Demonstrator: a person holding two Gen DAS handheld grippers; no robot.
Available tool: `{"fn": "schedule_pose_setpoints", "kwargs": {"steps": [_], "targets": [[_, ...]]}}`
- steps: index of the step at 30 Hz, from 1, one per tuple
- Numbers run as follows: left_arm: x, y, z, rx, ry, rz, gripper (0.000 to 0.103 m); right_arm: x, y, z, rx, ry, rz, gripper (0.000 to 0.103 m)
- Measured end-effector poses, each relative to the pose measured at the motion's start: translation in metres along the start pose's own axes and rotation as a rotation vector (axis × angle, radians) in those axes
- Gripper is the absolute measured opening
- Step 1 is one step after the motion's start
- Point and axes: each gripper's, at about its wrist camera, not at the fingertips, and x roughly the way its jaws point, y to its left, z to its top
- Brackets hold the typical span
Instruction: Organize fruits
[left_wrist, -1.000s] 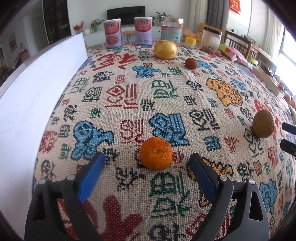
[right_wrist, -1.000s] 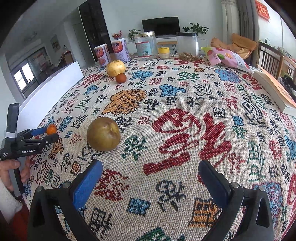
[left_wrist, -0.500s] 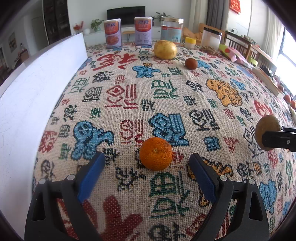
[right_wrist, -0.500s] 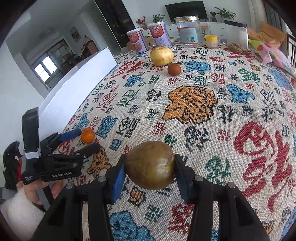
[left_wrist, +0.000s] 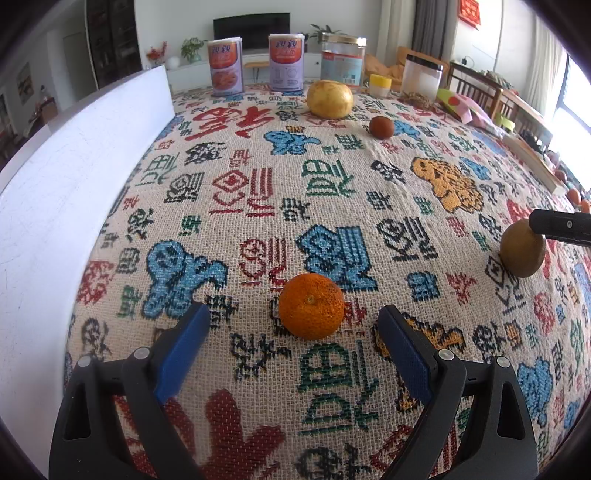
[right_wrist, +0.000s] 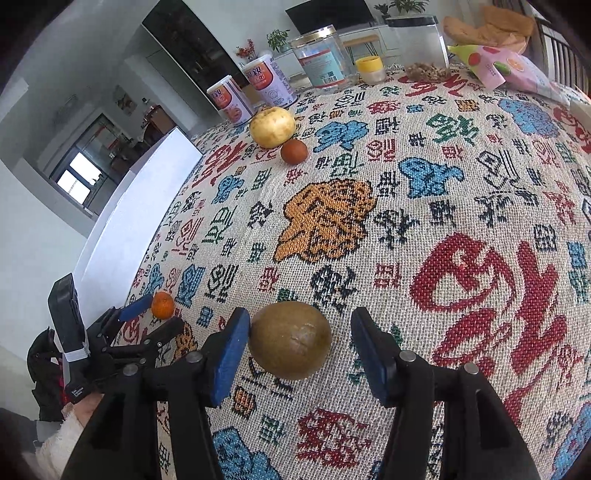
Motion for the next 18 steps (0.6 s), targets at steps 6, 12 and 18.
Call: {"fn": "schedule_pose_setpoints", "kwargs": {"steps": [6,12,18], "targets": [[0.0,0.0,0.0,0.0,0.0,0.0,0.093,-0.007,-0.002,0.004,-0.025,-0.027,-0.018,0.06],[-0.003,0.005,-0.001,-0.024,-0.012,-0.047,0.094,-0.027,0.001,-0.009,-0.076,-0.101,-0.073,0.081],[-0.018,0.023,-0.011,-0.086,-0.033,-0.15,0.093,-0.021,0.007,-0.053,-0.3,-0.054,-0.275,0.087]]}}
